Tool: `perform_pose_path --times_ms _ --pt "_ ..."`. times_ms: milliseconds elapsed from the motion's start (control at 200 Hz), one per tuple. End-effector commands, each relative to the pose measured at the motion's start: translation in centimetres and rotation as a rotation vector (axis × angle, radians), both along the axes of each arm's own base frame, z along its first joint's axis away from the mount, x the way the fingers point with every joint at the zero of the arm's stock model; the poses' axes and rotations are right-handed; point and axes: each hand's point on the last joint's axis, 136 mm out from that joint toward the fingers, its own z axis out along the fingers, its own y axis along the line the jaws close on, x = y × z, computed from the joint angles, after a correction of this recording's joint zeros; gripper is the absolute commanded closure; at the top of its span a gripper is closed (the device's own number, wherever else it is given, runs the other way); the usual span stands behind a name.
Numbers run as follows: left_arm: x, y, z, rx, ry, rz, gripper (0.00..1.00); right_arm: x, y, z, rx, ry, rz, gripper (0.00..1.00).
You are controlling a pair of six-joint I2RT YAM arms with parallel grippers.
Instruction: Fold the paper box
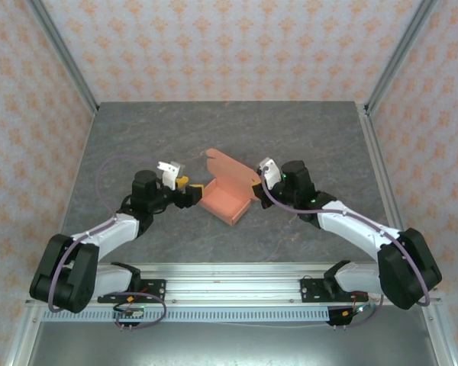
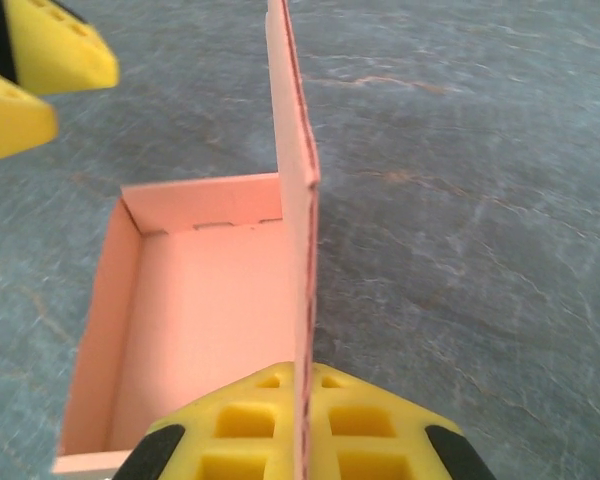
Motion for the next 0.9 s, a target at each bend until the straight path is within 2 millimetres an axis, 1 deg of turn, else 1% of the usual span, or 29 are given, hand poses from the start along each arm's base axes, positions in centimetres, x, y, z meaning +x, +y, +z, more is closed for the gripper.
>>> perform_pose_path --times_ms 0,80,205,280,395,520,561,621,691,786,826,871,896 --pt "0.3 1.0 1.6 -0.042 -0.068 0.077 0.21 -1.1 1.3 -0.1 -0.027 0.019 0.146 1.0" --pt "-0.2 1.1 1.3 -0.03 -0.062 0.074 0.21 -1.5 2.2 -0.5 -0.013 0.058 0.207 1.0" --pt "0.0 1.1 1.9 -0.018 -0.076 0.068 0.22 -2.1 3.3 -0.6 0.01 0.083 0.288 1.0" --pt "0.3 0.6 1.7 -0.009 -0.059 0.04 0.23 -1.8 3.5 -0.8 0.005 0.086 0.293 1.0" --pt "0.9 0.1 0.6 -0.003 -0.01 0.016 0.25 -1.7 3.8 -0.6 0.009 0.09 0.306 1.0" --pt "1.3 -0.7 0.4 -0.024 0.01 -0.025 0.28 -1.6 3.7 -0.6 0.006 0.085 0.298 1.0" --pt "1.4 -0.8 0.3 -0.022 0.018 -0.031 0.31 -1.5 3.7 -0.6 0.006 0.083 0.294 1.0" --pt "1.6 -0.9 -0.4 -0.012 0.042 -0.035 0.39 -1.3 3.7 -0.7 0.003 0.082 0.285 1.0" --pt "1.9 -1.0 -1.0 -0.009 0.069 -0.039 0.51 -1.1 3.6 -0.8 -0.002 0.078 0.274 1.0" --pt "2.1 -1.0 -1.3 -0.017 0.074 -0.03 0.57 -0.8 3.5 -0.9 -0.007 0.077 0.26 1.0" --pt "2.3 -0.8 -1.2 -0.011 0.071 -0.016 0.6 -0.8 3.5 -1.0 -0.011 0.075 0.257 1.0" --pt "2.3 -0.4 -1.2 0.001 0.068 0.003 0.65 -0.7 3.4 -0.9 -0.013 0.07 0.249 1.0" --pt "2.3 -0.2 -1.1 0.009 0.063 0.014 0.65 -0.6 3.3 -0.9 -0.016 0.063 0.244 1.0"
